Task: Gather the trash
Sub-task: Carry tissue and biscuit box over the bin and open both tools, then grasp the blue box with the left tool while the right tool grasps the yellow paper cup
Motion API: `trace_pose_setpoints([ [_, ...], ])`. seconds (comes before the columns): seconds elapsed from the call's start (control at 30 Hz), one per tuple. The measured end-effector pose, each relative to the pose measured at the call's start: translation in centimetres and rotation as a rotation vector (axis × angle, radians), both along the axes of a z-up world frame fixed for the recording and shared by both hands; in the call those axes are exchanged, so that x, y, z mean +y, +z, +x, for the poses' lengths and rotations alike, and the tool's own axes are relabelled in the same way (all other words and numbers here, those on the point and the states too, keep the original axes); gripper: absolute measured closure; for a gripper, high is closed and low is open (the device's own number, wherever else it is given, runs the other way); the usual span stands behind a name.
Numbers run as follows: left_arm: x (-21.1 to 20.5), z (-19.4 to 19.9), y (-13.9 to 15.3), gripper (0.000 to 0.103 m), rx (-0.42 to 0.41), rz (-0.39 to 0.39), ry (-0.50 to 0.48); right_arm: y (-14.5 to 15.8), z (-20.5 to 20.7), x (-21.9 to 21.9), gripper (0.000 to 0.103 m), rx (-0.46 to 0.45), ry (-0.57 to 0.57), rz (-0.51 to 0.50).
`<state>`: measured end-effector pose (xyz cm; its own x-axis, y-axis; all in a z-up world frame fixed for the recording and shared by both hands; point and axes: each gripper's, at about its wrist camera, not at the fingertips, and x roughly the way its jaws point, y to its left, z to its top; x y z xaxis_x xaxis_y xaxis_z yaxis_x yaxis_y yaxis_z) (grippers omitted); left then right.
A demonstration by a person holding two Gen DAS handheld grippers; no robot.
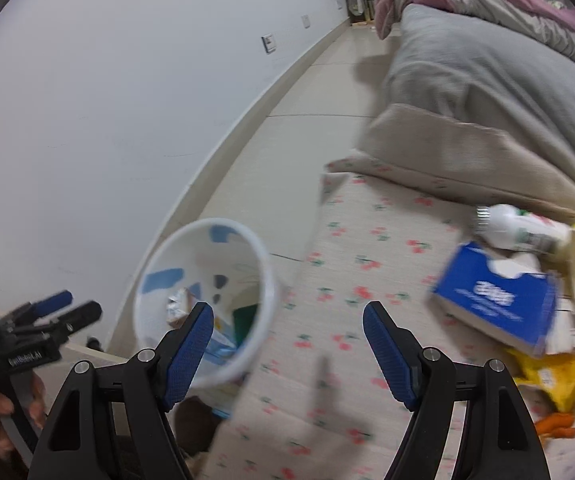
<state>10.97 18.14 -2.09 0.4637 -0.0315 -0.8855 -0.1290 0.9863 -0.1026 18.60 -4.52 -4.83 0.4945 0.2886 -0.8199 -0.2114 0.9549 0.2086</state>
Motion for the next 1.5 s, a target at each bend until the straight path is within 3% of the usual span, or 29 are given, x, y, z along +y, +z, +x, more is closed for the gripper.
trace_pose_setpoints([
  [0.6,-9.4,3.6,1.4,0.005,0.012,-0.038,-0.117,4.4,-0.7,-15.6,0.023,-0.062,-0.233,-0.142],
  [0.93,-14.6,6.1,1.1,0.005,0.038,-0.067,-0.167,3.5,0.1,-23.3,0.023,-0.016,-0.356,-0.173],
  [1.4,-21.3,8.4,-0.8,0.005,0.113,-0.145,-0.19,0.0,2.4,-25.8,0.024,0.05,-0.369,-0.184],
  [1.5,-22.4,8.5,-1.0,0.005,0.127,-0.159,-0.192,-0.6,2.8,-26.0,0.035,0.063,-0.366,-0.177],
])
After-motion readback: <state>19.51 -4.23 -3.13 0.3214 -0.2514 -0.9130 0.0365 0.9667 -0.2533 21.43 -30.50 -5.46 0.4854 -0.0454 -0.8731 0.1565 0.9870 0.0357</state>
